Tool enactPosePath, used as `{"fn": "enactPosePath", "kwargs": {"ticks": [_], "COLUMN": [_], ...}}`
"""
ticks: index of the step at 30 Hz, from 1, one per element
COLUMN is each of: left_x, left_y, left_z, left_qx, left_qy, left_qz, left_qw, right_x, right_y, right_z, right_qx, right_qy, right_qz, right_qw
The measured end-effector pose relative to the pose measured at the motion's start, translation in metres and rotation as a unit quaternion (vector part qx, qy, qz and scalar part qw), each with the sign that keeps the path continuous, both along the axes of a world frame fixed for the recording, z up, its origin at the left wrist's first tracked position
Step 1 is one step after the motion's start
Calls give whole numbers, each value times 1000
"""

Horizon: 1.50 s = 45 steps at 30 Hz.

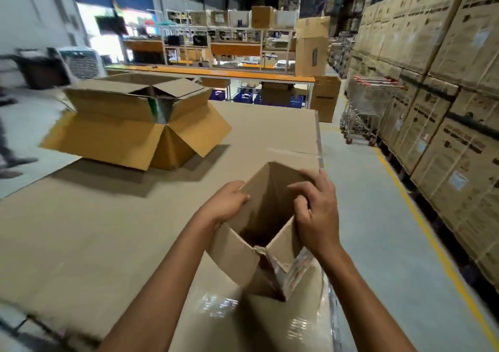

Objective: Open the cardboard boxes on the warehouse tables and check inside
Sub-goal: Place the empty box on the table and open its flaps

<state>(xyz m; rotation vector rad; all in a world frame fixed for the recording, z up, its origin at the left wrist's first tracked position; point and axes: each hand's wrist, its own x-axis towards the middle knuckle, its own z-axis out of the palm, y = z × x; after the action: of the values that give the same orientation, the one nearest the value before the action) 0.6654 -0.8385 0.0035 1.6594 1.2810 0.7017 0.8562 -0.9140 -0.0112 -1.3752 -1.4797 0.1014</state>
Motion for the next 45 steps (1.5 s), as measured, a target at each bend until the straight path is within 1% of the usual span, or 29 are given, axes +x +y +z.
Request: {"fn": "enactPosePath", "kwargs": {"ticks": [1, 3, 6, 9, 12, 14, 18, 20, 25, 28, 30, 32, 35, 39, 42, 45], "left_x": [-9, -23, -40, -64, -93, -116, -158, -181, -235, -271, -298, -325, -361, -404, -437, -471], "left_y": [-15, -44, -83, -121, -151, -173, -218, -238, -274, -289, -301, -314, -330, -355, -368, -371], "left_z": [-8, -25, -47, -57, -49, -46, -46, -47, -51, -52, -56, -64, -77, -105, -119, -131], "left_qx": [-3, -12, -5, 25, 88, 130, 170, 178, 192, 202, 207, 205, 199, 177, 163, 151], "left_qy": [-38, -102, -181, -218, -237, -234, -229, -217, -170, -167, -169, -169, -155, -170, -168, -158], "left_qz": [52, 160, 290, 402, 488, 542, 597, 618, 665, 685, 697, 713, 741, 785, 800, 811], "left_qw": [998, 982, 940, 889, 836, 797, 750, 734, 702, 680, 665, 649, 623, 569, 553, 542], "right_x": [-8, -26, -52, -80, -107, -130, -181, -207, -270, -317, -351, -386, -438, -501, -540, -576], "right_y": [-3, -9, -21, -31, -41, -52, -74, -81, -93, -93, -98, -102, -108, -128, -138, -139], "right_z": [1, 2, 0, -11, -20, -25, -26, -24, -22, -21, -24, -31, -40, -65, -86, -100], "right_qx": [-19, -71, -132, -194, -215, -232, -250, -258, -250, -245, -248, -251, -254, -284, -297, -315], "right_qy": [14, 57, 86, 77, 51, 46, 52, 46, -6, -18, -29, -40, -45, -57, -79, -78], "right_qz": [20, 63, 131, 194, 250, 299, 372, 400, 457, 480, 503, 523, 535, 562, 562, 564], "right_qw": [1000, 994, 979, 959, 943, 924, 892, 878, 854, 842, 827, 813, 804, 775, 768, 760]}}
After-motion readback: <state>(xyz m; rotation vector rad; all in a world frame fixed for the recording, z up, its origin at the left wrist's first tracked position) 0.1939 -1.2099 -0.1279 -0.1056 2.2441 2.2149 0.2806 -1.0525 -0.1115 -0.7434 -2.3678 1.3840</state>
